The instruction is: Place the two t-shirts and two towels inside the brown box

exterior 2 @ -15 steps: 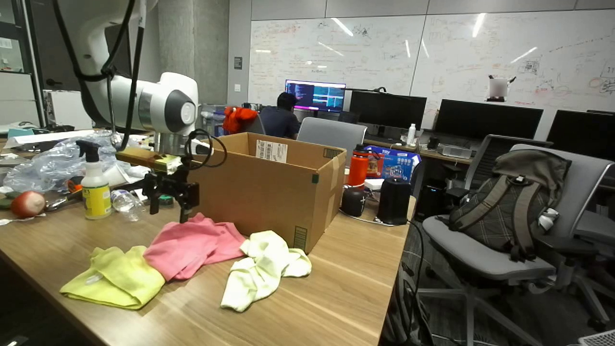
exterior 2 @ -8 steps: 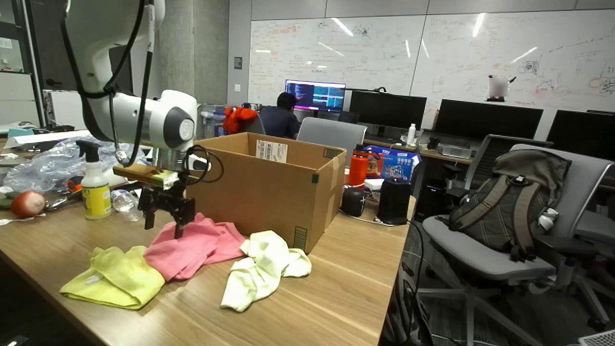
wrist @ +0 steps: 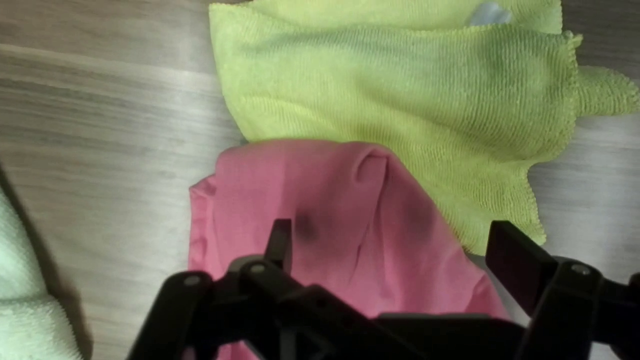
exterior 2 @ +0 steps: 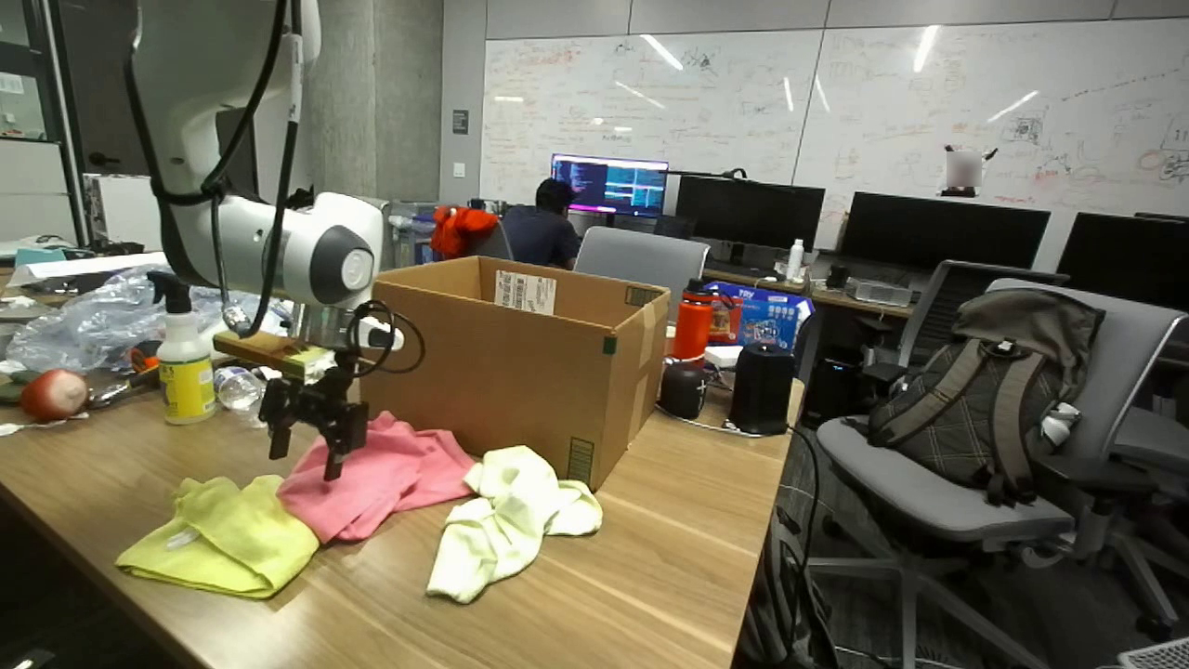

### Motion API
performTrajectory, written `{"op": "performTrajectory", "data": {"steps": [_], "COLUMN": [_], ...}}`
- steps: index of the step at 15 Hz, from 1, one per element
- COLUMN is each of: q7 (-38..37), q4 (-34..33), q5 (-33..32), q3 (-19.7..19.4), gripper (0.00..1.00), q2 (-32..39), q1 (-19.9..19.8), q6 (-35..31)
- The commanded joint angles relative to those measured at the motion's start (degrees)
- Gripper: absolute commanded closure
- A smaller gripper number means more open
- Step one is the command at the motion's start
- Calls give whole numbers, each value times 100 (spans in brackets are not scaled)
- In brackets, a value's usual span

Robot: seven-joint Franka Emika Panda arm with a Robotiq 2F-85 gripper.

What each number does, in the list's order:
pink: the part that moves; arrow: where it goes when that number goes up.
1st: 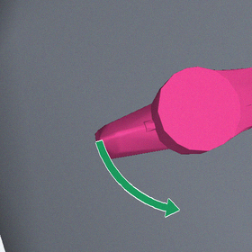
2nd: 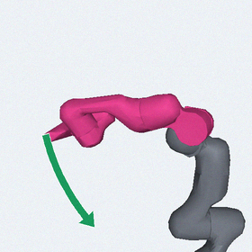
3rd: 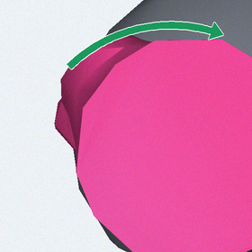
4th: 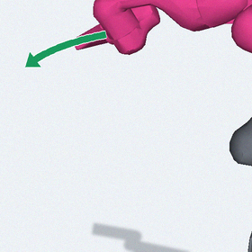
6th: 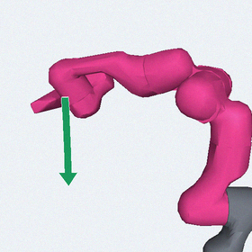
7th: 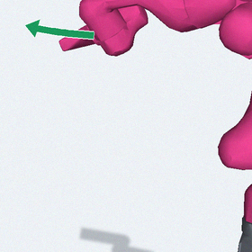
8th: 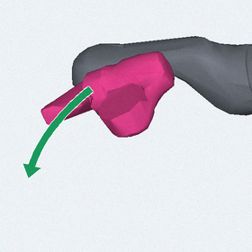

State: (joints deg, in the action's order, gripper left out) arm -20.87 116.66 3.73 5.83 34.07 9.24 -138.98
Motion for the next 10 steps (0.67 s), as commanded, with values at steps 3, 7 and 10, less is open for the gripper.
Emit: {"op": "performTrajectory", "data": {"steps": [3, 7, 10], "q7": [144, 84, 69], "q4": [-62, -26, -20], "q5": [260, 151, 151], "q3": [-48, -164, -208], "gripper": [0, 0, 0], "q2": [170, 235, 332], "q1": [17, 93, 92], "q6": [-124, -325, -412]}}
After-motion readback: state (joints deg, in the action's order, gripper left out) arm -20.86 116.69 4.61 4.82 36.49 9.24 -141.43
